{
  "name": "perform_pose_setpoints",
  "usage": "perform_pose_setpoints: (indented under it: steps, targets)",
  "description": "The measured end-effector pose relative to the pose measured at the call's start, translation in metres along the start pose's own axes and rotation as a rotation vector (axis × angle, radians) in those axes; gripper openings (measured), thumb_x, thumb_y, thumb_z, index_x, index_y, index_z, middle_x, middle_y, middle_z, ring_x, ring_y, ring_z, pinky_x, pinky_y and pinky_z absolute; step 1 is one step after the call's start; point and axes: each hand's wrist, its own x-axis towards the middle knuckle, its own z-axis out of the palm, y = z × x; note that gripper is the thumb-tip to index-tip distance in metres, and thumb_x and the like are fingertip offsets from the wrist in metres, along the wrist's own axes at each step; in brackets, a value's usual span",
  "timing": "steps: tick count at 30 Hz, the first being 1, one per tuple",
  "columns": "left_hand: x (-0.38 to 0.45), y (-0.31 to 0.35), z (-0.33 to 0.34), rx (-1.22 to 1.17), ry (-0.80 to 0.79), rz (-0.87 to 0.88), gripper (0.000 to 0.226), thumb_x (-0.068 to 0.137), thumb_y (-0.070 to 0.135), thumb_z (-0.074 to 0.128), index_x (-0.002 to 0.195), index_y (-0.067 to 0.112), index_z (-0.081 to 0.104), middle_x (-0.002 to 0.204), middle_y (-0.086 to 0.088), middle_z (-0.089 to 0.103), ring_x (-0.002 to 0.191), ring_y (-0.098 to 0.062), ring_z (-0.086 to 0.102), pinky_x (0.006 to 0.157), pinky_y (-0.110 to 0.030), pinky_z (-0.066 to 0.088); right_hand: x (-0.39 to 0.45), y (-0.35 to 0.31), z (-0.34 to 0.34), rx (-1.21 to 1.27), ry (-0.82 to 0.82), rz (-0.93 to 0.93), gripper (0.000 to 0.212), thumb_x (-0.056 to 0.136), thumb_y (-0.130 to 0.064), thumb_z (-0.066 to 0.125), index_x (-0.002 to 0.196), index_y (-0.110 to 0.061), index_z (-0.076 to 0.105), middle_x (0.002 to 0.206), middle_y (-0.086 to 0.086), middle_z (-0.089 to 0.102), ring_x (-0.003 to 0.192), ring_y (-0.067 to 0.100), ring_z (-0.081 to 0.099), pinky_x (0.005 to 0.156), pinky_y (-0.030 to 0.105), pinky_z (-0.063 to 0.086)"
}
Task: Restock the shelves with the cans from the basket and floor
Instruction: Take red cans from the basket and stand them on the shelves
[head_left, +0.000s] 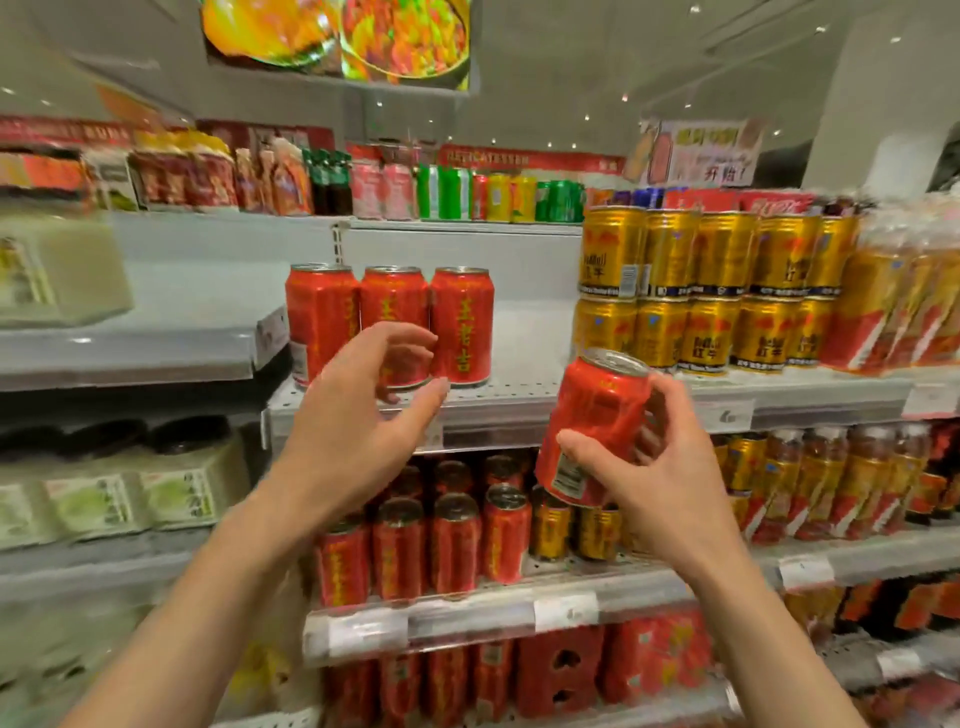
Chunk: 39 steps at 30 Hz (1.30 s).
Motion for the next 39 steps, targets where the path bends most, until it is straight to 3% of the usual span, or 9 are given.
perform_pose_setpoints:
  steps: [4,8,12,17,20,24,29,35,39]
  targets:
    - [0.054,0.002,-0.011,0.290,-0.063,0.191,0.039,0.090,0.024,0.077,0.124,0.010,0.064,0.116,-0.005,0.066,0.108,-0.021,0.058,0.093,-0.030,0.043,0.043,-0.016,0.004,-0.085,-0.058,-0.115,0.085,0.062,-0.065,0.086,0.134,-0.046,0.044,0.109,-0.051,0.056,0.104,-0.029,0.053,0.074,0.006,0.047]
    - [0.091,-0.003,-0.014,0.443,-0.097,0.214,0.043,0.091,0.032,0.073,0.129,0.015,0.063,0.126,-0.007,0.063,0.121,-0.027,0.053,0.103,-0.043,0.041,0.084,-0.026,0.013,-0.185,-0.088,-0.199,0.076,0.068,-0.049,0.091,0.129,-0.040,0.047,0.105,-0.038,0.059,0.101,-0.032,0.051,0.072,-0.007,0.040]
    - [0.105,-0.010,-0.008,0.497,-0.142,0.211,0.051,0.093,0.043,0.068,0.138,0.020,0.059,0.134,-0.004,0.059,0.128,-0.024,0.048,0.108,-0.050,0.038,0.109,-0.029,0.022,-0.321,-0.149,-0.253,0.076,0.067,-0.058,0.086,0.130,-0.040,0.048,0.109,-0.037,0.056,0.104,-0.029,0.050,0.080,0.006,0.041]
    - [0.114,-0.020,0.001,0.512,-0.215,0.200,0.055,0.095,0.053,0.060,0.144,0.028,0.054,0.138,0.003,0.058,0.131,-0.018,0.047,0.111,-0.046,0.037,0.122,-0.020,0.028,-0.365,-0.212,-0.247,0.091,0.073,-0.050,0.088,0.149,-0.037,0.038,0.111,-0.029,0.058,0.108,0.001,0.063,0.098,0.030,0.051]
    - [0.115,-0.025,0.006,0.501,-0.232,0.205,0.053,0.095,0.054,0.060,0.141,0.028,0.056,0.136,0.005,0.060,0.130,-0.016,0.049,0.111,-0.046,0.036,0.125,-0.016,0.028,-0.400,-0.223,-0.248,0.089,0.080,-0.046,0.085,0.151,-0.040,0.033,0.119,-0.019,0.059,0.104,0.003,0.063,0.097,0.029,0.052]
    - [0.113,-0.028,0.009,0.482,-0.202,0.222,0.047,0.095,0.052,0.062,0.136,0.029,0.058,0.130,0.007,0.063,0.126,-0.016,0.053,0.108,-0.046,0.038,0.127,-0.022,0.028,-0.549,-0.236,-0.345,0.083,0.086,-0.047,0.077,0.154,-0.028,0.034,0.143,-0.001,0.050,0.120,0.014,0.060,0.102,0.037,0.056]
    - [0.115,-0.029,0.009,0.478,-0.203,0.219,0.049,0.095,0.054,0.062,0.137,0.029,0.058,0.130,0.007,0.063,0.124,-0.015,0.053,0.107,-0.045,0.039,0.132,-0.040,0.035,-0.873,-0.123,-0.445,0.086,0.075,-0.079,0.063,0.138,-0.023,0.050,0.125,0.000,0.050,0.115,0.016,0.050,0.092,0.035,0.055]
    - [0.115,-0.029,0.006,0.462,-0.222,0.215,0.050,0.094,0.056,0.060,0.137,0.029,0.058,0.132,0.009,0.062,0.123,-0.013,0.052,0.105,-0.045,0.041,0.147,-0.042,0.026,-0.630,-0.397,-0.360,0.073,0.089,-0.036,0.078,0.152,-0.021,0.043,0.145,-0.002,0.049,0.127,0.014,0.052,0.111,0.034,0.047]
    - [0.116,-0.028,0.006,0.462,-0.227,0.213,0.051,0.094,0.056,0.060,0.137,0.028,0.058,0.132,0.008,0.063,0.123,-0.014,0.053,0.106,-0.045,0.041,0.151,-0.040,0.030,-0.794,-0.305,-0.524,0.076,0.085,-0.055,0.075,0.149,-0.024,0.048,0.144,0.002,0.047,0.134,0.019,0.043,0.111,0.033,0.038]
